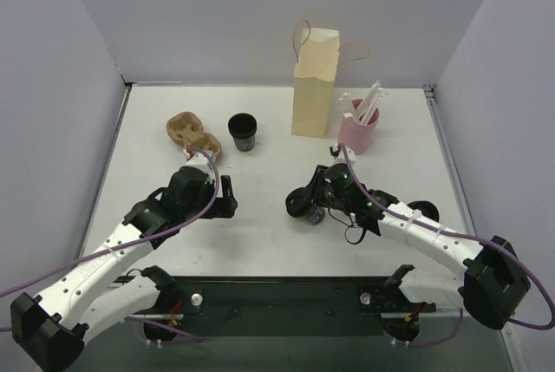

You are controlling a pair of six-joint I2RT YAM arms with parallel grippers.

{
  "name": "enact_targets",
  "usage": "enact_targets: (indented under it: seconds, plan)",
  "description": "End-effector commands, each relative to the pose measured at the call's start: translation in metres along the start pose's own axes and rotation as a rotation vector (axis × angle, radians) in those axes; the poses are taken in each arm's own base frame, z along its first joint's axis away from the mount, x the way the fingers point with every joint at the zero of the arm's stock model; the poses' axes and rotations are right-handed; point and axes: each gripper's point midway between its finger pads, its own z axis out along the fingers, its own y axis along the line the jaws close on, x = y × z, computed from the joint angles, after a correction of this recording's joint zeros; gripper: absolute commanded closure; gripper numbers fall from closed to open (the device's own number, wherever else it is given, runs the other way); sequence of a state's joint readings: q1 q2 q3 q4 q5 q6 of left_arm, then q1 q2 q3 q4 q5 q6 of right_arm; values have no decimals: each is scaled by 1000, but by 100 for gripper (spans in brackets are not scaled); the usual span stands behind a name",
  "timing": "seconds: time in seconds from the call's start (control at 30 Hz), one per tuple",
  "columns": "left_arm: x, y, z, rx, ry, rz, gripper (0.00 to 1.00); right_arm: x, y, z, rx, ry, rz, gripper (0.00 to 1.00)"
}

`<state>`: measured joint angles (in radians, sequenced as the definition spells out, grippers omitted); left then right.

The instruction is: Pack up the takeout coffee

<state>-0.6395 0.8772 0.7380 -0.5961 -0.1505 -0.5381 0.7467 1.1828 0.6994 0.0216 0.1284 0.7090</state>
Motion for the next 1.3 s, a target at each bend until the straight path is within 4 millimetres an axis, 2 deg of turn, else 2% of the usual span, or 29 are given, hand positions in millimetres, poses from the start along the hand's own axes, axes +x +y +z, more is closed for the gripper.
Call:
enact_targets:
  seconds: [0.0, 0.03, 0.07, 0.1, 0.13, 0.17, 0.23, 0.37, 0.47, 0.63, 0.7, 0.73, 0.8, 0.87, 0.93, 1.1, 1.2, 1.23, 1.27]
  plan:
    - [-17, -11, -14, 52, -39, 28, 3, -19, 42, -7, -256, -111, 116, 80]
    - [-18, -12, -16, 57, -39, 30, 3, -18, 37, -6, -251, -117, 133, 80]
    - [-18, -12, -16, 61, -39, 33, 3, -26, 40, -9, -283, -157, 162, 80]
    - [-17, -13, -16, 64, -36, 36, 3, -21, 41, -11, -311, -141, 172, 80]
    - [-16, -13, -16, 69, -31, 38, 3, -10, 31, -8, -298, -128, 179, 80]
    - [-16, -15, -16, 77, -28, 43, 3, -14, 30, -11, -308, -148, 199, 80]
    - [-13, -16, -17, 90, -15, 52, 3, -4, 18, -9, -289, -141, 211, 79]
    - [-11, -19, -17, 107, -8, 61, 3, 3, 2, -10, -262, -142, 239, 76]
    - [-10, -20, -18, 116, 0, 72, 3, 10, -9, -9, -229, -127, 254, 69]
    - [-11, -21, -20, 121, 7, 91, 3, 15, -27, -16, -165, -114, 253, 50]
    - [-11, -20, -22, 116, 12, 99, 3, 0, -31, -25, -133, -156, 237, 44]
    - [-11, -20, -23, 115, 12, 102, 3, 5, -39, -27, -91, -133, 205, 43]
    - [-12, -18, -24, 107, 7, 108, 3, -10, -37, -38, -78, -160, 173, 39]
    - [-11, -16, -23, 105, -1, 111, 3, -5, -47, -44, -21, -117, 98, 37]
    - [-12, -17, -23, 111, -12, 111, 3, -10, -42, -53, -18, -77, 40, 34]
    - [-13, -15, -26, 105, -21, 108, 3, -5, -31, -57, -1, 88, -170, 23]
    - [-17, -14, -29, 101, -42, 103, 3, -8, -15, -58, -43, 138, -244, 21]
    - [-18, -13, -30, 96, -52, 102, 3, -1, -15, -56, -36, 187, -265, 21]
    - [-17, -12, -30, 94, -51, 102, 3, -9, -7, -57, -46, 183, -280, 21]
